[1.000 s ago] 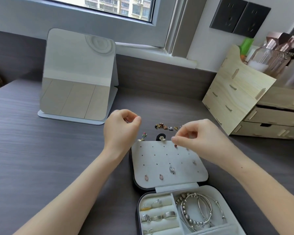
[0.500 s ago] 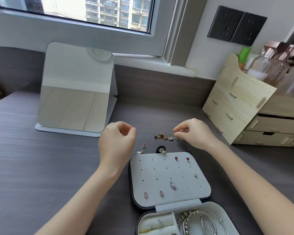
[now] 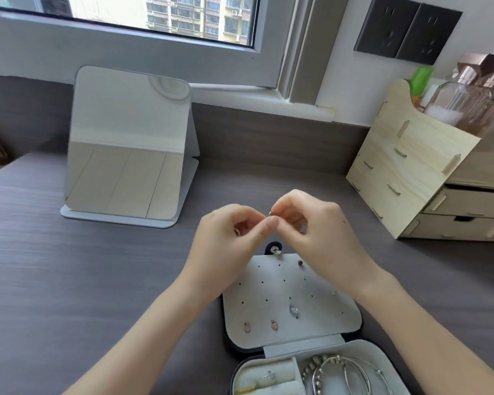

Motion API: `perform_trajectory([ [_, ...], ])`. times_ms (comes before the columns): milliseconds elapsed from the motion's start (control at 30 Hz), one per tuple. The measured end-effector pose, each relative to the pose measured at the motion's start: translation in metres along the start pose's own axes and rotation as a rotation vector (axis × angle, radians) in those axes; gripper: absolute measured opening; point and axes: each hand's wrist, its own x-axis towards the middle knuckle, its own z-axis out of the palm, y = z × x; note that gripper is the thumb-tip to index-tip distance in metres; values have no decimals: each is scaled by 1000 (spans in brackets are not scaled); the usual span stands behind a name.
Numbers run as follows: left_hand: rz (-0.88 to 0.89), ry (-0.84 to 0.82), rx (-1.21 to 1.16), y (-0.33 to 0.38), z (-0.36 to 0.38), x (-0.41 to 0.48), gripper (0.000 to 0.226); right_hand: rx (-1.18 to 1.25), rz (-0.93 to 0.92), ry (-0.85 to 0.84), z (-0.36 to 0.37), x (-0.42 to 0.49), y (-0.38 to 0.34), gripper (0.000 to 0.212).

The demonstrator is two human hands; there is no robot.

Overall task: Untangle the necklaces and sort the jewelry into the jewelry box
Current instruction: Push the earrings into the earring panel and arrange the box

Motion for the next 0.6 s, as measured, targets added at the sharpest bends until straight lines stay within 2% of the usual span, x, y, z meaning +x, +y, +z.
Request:
perform_trajectory([
  [167,-34,-81,-69,2,1,0,24,-52,-177,167,6,-6,-3,8],
  [333,-12,-147,-2,1,2,-2,23,-76,-343,176,8,-11,2,19],
  [600,-24,-203,-77,1,-1,-2,26,194,-205,94,4,-16,6,18],
])
